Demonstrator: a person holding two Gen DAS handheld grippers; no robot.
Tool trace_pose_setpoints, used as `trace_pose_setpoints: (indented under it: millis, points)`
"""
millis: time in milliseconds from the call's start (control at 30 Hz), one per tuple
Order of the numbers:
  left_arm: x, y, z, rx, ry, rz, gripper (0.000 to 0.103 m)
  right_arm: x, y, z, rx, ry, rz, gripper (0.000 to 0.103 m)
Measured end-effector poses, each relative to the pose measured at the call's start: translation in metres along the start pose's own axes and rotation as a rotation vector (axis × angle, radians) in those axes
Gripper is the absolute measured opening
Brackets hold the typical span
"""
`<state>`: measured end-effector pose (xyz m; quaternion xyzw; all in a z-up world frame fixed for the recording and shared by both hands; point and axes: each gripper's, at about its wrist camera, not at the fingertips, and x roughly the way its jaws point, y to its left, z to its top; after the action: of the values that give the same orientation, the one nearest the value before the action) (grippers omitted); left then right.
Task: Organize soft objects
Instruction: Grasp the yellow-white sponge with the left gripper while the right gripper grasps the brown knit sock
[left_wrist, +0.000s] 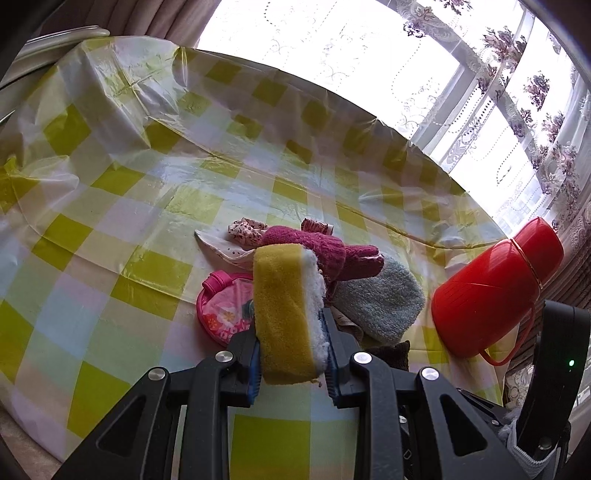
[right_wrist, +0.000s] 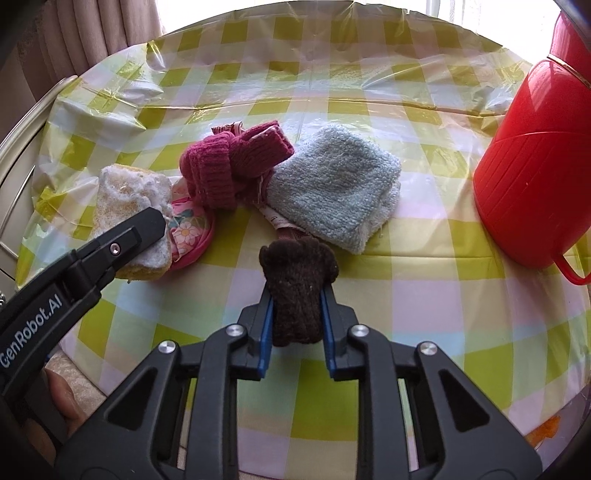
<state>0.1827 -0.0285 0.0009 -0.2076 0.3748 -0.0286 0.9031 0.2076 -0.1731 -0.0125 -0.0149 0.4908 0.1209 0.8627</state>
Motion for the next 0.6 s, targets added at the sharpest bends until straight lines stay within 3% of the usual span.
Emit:
trace_pose_setpoints:
  millis: [600]
  points:
    - [-0.036,-0.066,-0.028,0.126,0.014,-0.053,0.028,-0.066,-0.055,-0.038,0.101,-0.071,-0.023,0.025]
